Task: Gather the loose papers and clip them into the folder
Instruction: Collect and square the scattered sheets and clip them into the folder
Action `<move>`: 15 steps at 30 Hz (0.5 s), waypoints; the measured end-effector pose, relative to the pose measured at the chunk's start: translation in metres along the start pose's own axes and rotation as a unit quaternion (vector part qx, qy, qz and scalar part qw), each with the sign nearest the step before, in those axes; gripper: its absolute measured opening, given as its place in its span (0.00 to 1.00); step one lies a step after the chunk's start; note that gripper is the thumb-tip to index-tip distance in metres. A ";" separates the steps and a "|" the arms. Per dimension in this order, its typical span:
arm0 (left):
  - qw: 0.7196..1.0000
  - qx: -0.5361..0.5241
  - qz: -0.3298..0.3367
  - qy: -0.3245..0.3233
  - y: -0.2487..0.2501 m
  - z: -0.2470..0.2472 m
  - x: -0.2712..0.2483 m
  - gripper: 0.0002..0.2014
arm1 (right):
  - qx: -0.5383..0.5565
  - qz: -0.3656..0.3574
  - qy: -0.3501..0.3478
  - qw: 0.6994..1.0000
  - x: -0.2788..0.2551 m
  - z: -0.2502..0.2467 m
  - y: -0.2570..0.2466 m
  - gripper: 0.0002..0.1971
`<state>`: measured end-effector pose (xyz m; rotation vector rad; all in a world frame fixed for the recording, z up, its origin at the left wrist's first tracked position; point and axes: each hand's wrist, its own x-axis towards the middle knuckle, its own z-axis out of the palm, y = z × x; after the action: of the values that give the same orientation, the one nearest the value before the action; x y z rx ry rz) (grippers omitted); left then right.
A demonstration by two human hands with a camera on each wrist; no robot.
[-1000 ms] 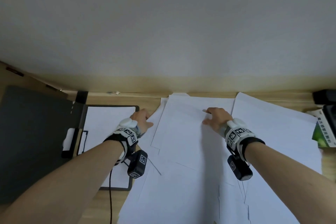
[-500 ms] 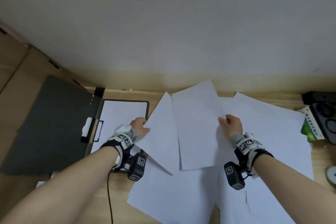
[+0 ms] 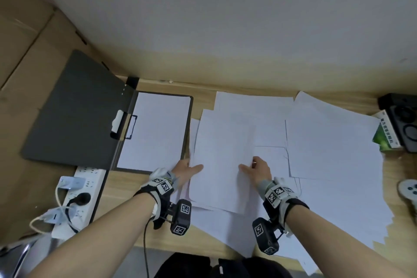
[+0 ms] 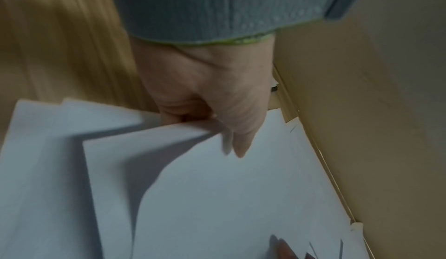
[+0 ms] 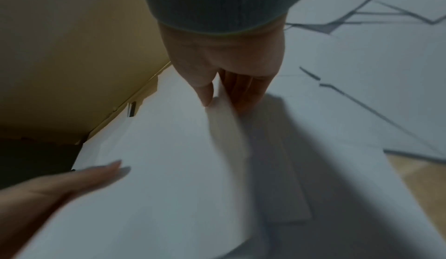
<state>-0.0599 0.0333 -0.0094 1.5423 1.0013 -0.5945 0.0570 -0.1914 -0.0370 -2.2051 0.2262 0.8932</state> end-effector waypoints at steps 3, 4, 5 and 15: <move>0.999 -0.010 0.010 0.034 -0.006 0.006 -0.006 0.20 | 0.049 0.015 -0.047 0.998 -0.014 0.011 -0.002 0.10; 0.999 -0.010 0.016 0.047 -0.005 0.005 -0.009 0.16 | 0.056 0.012 -0.052 0.997 -0.018 0.011 -0.005 0.12; 0.998 -0.008 0.018 0.051 -0.005 0.005 -0.009 0.12 | 0.062 0.010 -0.054 0.997 -0.020 0.011 -0.007 0.13; 0.986 -0.080 0.138 0.039 0.070 -0.067 -0.042 0.23 | 0.184 -0.166 -0.060 0.967 -0.062 -0.054 -0.119 0.16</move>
<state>-0.0320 0.0870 0.0767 1.5357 0.8512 -0.2554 0.0883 -0.1505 0.0983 -1.7694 -0.0365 0.7274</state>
